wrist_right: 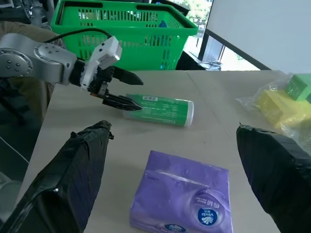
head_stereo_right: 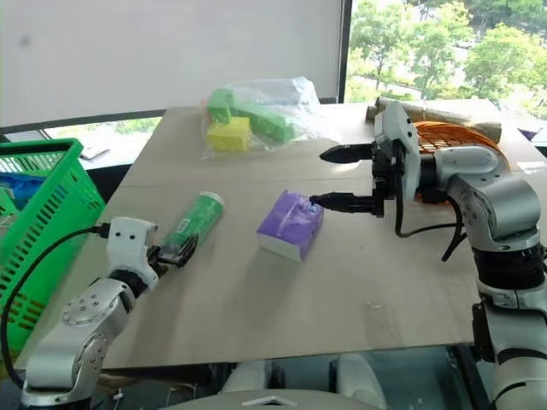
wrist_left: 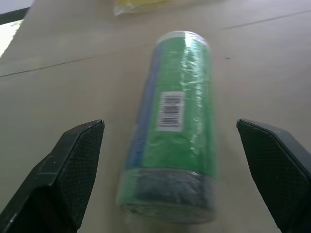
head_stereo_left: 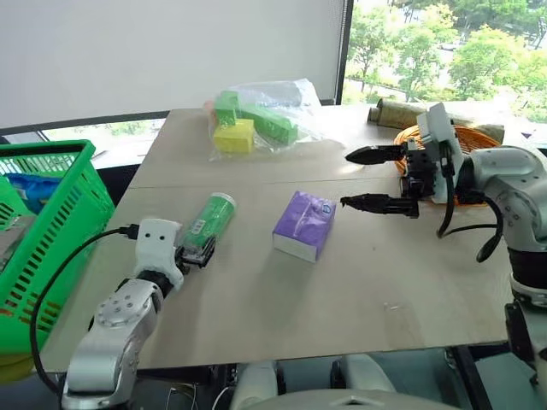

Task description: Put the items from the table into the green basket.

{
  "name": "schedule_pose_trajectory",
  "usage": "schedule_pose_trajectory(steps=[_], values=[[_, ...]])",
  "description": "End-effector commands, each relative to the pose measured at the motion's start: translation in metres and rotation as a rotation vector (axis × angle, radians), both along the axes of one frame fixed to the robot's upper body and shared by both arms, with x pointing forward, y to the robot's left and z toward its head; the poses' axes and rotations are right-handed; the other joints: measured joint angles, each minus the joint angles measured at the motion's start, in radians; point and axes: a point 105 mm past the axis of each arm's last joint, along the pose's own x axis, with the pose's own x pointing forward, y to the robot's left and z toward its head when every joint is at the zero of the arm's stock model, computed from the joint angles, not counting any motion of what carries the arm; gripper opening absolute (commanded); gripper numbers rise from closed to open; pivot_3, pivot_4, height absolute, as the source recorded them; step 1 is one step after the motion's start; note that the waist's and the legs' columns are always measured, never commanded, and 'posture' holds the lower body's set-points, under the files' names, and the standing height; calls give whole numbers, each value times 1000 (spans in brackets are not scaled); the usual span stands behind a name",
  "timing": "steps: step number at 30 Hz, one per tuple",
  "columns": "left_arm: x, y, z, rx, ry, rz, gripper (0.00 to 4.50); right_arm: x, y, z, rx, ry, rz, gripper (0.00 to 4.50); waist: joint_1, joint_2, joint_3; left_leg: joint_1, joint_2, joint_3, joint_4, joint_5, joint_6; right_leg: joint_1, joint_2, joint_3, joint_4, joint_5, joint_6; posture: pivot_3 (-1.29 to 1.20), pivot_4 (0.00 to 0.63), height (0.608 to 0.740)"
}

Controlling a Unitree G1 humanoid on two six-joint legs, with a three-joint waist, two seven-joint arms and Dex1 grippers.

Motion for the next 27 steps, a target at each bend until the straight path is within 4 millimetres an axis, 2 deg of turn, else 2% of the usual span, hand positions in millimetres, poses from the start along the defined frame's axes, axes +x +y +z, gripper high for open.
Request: schedule_pose_trajectory(steps=[1, 6, 13, 18, 23, 25, 27], values=[[3, 9, -3, 5, 27, 23, 4500, -12, 5, 6, 8, -12, 32, 4430, -1, 0, 0, 0, 0, 0, 0, 0, 0, 0, 0, 0, 0, 0, 0, -70, 0, 740], [4, -10, -20, -71, 108, -108, 4500, -17, 4, 1, -13, -3, 29, 4430, -2, 2, -2, 0, -1, 1, 0, 0, 0, 0, -2, 1, 0, 0, 0, -88, 0, 740], [-2, -9, -52, -70, 270, -113, 4500, -19, 3, -6, -32, -3, 16, 4430, -7, 0, -3, 0, 0, 1, 0, 0, 0, 0, -2, 0, 0, 0, 0, -100, 0, 740], [7, -6, -44, -99, 224, -81, 4500, -20, 4, -6, -25, -6, 15, 4430, -8, 0, -5, 0, -1, 0, 0, 0, 0, 0, -2, 0, 0, 0, 0, -109, 0, 740], [11, -3, -37, -87, 184, -69, 2317, -19, 3, -6, -18, -7, 11, 4500, -7, -1, -5, 0, -1, 0, 1, 0, 0, 0, -2, -1, 0, 0, 0, -105, 0, 740], [12, -2, -34, -79, 166, -62, 1929, -19, 4, -5, -15, -7, 11, 4500, -7, -1, -5, 0, -1, 0, 1, 0, 0, 0, -3, -1, 0, 0, 0, -102, 0, 740], [16, 4, -23, -43, 109, -30, 1896, -20, 5, -3, 8, -9, 23, 4500, -8, -1, -5, 0, -1, -1, 1, 0, 0, 0, -4, -1, 0, 0, 0, -92, 0, 740]])
